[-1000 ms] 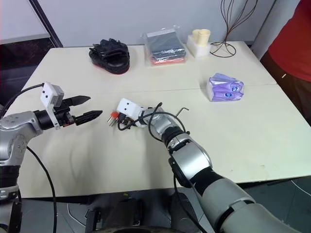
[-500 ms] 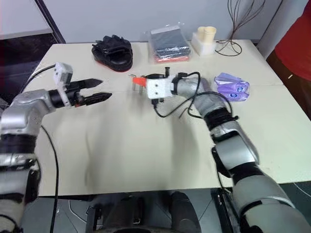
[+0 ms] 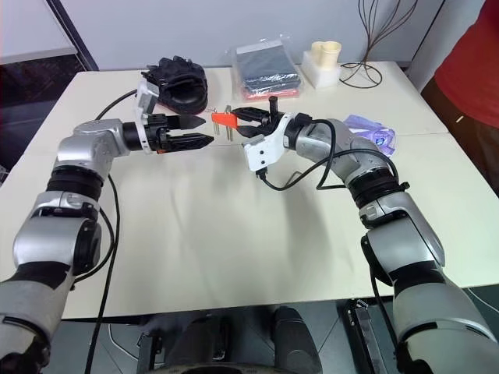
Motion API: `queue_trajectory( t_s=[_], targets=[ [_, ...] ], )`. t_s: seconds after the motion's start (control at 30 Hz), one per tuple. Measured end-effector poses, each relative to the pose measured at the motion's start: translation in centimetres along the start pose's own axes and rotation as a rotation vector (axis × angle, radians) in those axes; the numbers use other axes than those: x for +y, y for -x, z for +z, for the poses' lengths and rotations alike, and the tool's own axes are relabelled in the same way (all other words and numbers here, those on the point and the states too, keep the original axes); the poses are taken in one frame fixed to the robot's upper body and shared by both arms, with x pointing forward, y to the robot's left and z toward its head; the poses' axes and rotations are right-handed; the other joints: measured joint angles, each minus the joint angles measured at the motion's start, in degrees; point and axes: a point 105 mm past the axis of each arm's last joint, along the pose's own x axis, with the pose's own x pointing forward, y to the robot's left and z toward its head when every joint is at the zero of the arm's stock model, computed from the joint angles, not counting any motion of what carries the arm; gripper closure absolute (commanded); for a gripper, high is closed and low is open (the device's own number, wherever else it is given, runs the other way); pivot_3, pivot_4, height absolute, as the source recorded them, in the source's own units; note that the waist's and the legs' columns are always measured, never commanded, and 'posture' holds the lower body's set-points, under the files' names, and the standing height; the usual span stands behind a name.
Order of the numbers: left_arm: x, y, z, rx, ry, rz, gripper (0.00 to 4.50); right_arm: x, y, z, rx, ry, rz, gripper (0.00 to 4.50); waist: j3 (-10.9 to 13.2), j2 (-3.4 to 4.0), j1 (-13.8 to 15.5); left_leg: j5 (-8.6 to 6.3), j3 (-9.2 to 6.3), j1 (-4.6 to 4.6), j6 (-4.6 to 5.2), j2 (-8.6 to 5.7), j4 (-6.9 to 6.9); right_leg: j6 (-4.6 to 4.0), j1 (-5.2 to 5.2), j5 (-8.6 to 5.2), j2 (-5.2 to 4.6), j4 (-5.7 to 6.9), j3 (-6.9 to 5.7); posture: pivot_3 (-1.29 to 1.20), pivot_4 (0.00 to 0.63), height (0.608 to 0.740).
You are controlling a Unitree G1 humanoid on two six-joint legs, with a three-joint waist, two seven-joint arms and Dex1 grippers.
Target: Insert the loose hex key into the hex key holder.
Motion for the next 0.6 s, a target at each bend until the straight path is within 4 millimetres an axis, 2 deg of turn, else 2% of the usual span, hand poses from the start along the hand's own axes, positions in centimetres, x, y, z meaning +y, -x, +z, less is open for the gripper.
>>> queue_trajectory(
  t_s=[0.2,0.57,0.6],
  targets=[
    [0.0,-1.2,0.3,-0.024,0.014,-0.021,0.0,-0.8,-0.2,1.2,-0.038,0.032,-0.022,3.44,0.0,0.0,0.2,-0.01,-0.01,0.0,0.01,0.0,0.05,0.0,0.03,0.0,0.0,0.01,-0.01,0.0,0.15,0.74],
    [-0.2,-1.9,0.8,-0.057,0.021,-0.045,0.0,0.6,0.0,1.6,-0.043,0.006,0.021,3.44,0.0,-0.01,0.2,-0.02,-0.02,-0.01,0.03,0.0,0.16,0.0,0.06,0.0,0.01,0.04,-0.01,0.0,0.15,0.74],
    [-0.3,-1.9,0.8,-0.058,0.021,-0.048,0.53,0.8,0.0,1.6,-0.04,-0.001,0.027,3.44,0.0,-0.01,0.2,-0.02,-0.02,-0.01,0.03,0.0,0.18,0.0,0.06,0.0,0.02,0.04,-0.01,0.0,0.15,0.74]
  ],
)
